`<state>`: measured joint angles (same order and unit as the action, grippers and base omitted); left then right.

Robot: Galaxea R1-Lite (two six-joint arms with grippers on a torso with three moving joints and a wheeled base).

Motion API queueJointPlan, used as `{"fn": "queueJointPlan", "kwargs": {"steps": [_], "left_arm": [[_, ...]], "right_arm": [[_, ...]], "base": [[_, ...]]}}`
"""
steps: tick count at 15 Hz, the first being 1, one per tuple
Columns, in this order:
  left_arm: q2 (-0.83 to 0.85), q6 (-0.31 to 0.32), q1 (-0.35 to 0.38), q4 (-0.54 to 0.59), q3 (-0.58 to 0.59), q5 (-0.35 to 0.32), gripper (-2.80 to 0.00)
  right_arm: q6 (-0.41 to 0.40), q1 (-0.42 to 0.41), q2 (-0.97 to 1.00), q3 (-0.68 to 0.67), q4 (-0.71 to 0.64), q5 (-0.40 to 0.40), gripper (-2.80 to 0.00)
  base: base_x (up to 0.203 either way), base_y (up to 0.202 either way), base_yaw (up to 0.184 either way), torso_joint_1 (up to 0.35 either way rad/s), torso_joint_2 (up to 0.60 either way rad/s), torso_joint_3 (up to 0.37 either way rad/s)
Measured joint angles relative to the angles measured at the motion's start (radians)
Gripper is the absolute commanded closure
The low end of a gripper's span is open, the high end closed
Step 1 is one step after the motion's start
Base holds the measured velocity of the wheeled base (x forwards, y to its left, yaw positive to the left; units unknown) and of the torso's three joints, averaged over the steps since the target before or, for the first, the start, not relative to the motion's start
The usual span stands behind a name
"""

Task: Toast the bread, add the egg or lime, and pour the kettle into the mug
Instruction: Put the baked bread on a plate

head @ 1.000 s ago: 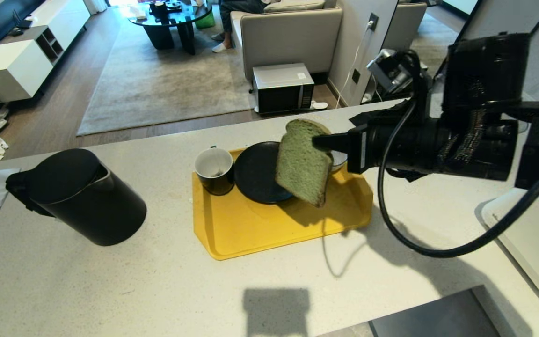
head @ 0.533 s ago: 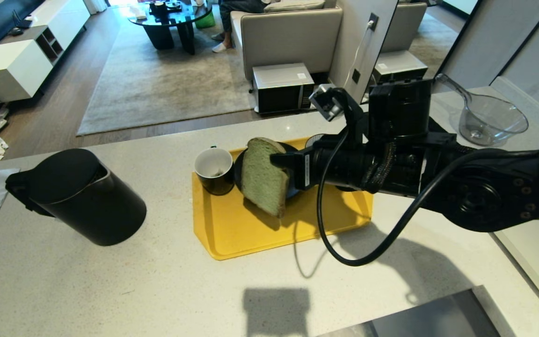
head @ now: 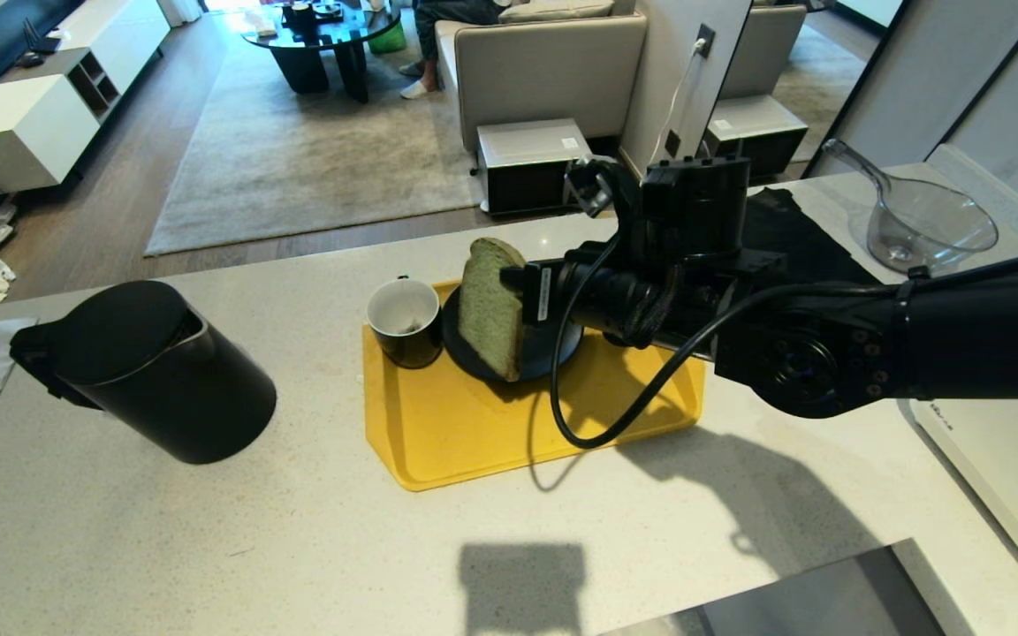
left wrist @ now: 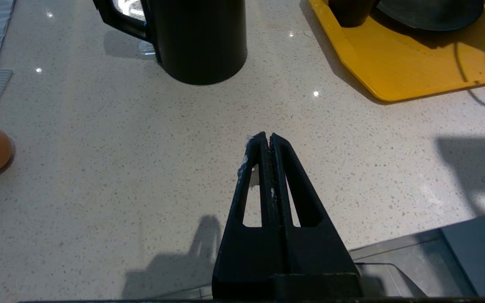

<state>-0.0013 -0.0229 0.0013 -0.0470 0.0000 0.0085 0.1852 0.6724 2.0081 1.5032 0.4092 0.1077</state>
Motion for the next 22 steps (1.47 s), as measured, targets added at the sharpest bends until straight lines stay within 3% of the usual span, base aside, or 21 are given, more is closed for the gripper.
{"fn": "queueJointPlan", "kwargs": {"steps": [5,13,18,22], "left_arm": [[0.000,0.000,0.000,0.000,0.000,0.000,0.00],[0.000,0.000,0.000,0.000,0.000,0.000,0.00],[0.000,0.001,0.000,0.000,0.000,0.000,0.00],[0.000,0.001,0.000,0.000,0.000,0.000,0.00]], "right_arm": [[0.031,-0.025,0.001,-0.047,0.053,-0.100,0.00],[0.266,0.036,-0.007,-0.092,0.056,-0.481,0.00],[0.423,0.096,-0.016,-0.150,0.067,-0.544,0.00],[0.443,0.134,-0.009,-0.153,0.163,-0.542,0.00]], "base": [[0.000,0.000,0.000,0.000,0.00,0.000],[0.000,0.000,0.000,0.000,0.00,0.000],[0.000,0.000,0.000,0.000,0.00,0.000],[0.000,0.000,0.000,0.000,0.00,0.000]]}}
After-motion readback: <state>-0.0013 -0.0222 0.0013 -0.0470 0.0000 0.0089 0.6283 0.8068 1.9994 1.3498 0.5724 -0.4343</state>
